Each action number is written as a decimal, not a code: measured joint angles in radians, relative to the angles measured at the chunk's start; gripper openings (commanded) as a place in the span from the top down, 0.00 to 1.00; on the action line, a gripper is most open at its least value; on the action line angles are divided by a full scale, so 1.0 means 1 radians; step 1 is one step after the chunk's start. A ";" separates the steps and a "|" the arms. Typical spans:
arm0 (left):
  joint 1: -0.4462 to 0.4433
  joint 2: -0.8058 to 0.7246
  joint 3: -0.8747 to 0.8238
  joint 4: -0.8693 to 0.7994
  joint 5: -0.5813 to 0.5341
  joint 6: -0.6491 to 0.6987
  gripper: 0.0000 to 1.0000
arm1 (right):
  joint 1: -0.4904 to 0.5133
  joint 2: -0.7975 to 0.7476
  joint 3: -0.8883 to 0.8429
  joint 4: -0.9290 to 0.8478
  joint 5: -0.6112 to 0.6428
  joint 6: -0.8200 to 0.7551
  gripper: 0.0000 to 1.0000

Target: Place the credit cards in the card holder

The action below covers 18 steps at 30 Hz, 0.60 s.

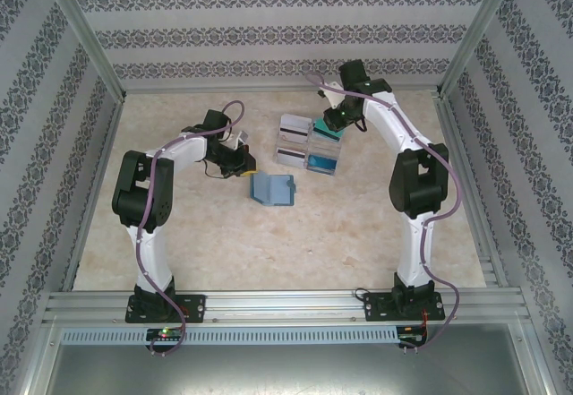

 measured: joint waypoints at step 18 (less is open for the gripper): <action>0.000 0.000 0.000 0.000 0.000 -0.005 0.99 | -0.033 -0.043 -0.003 0.008 -0.142 0.034 0.96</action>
